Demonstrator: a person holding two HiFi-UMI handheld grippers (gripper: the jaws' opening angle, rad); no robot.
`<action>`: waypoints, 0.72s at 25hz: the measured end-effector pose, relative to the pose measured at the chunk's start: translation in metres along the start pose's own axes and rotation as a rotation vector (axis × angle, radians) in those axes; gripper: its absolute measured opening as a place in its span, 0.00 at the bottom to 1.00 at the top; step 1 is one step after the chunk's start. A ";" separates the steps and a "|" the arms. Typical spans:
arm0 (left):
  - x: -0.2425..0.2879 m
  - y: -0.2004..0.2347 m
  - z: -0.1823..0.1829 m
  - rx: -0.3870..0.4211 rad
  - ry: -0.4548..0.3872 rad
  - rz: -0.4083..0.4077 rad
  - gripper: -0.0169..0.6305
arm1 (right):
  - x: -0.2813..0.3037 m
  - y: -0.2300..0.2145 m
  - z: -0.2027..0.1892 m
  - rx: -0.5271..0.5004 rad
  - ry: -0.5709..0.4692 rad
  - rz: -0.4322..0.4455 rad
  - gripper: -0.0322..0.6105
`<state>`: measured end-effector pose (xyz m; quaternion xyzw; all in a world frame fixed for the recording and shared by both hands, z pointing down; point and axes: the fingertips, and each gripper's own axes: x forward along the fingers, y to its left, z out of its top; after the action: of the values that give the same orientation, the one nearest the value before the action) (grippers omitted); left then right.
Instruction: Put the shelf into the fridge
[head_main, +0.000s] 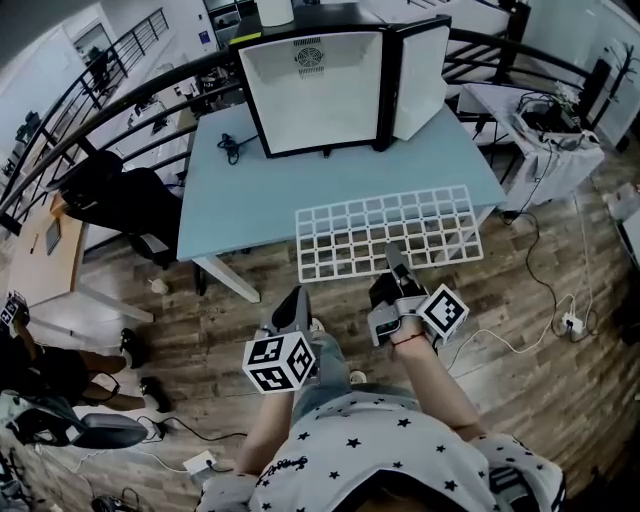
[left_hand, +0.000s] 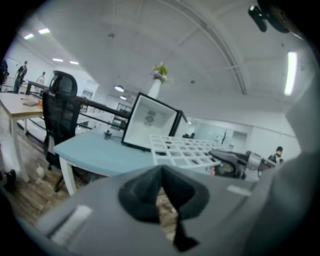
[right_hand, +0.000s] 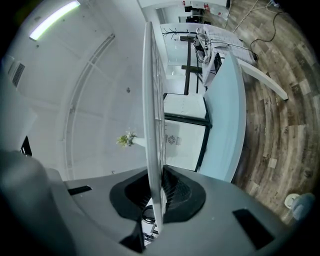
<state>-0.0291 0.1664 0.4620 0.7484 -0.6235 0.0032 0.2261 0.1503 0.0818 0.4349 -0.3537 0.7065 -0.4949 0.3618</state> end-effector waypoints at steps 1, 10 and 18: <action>0.000 0.001 -0.002 -0.001 0.003 0.000 0.03 | 0.000 -0.001 0.000 -0.002 0.000 -0.003 0.11; 0.017 0.006 -0.005 -0.023 0.011 -0.003 0.03 | 0.008 -0.011 0.006 0.024 -0.008 -0.014 0.11; 0.056 0.023 0.010 -0.040 0.016 -0.011 0.03 | 0.052 -0.020 0.017 0.013 -0.004 -0.016 0.11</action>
<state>-0.0410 0.1079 0.4767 0.7471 -0.6175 -0.0046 0.2460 0.1426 0.0242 0.4413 -0.3582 0.6996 -0.5016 0.3614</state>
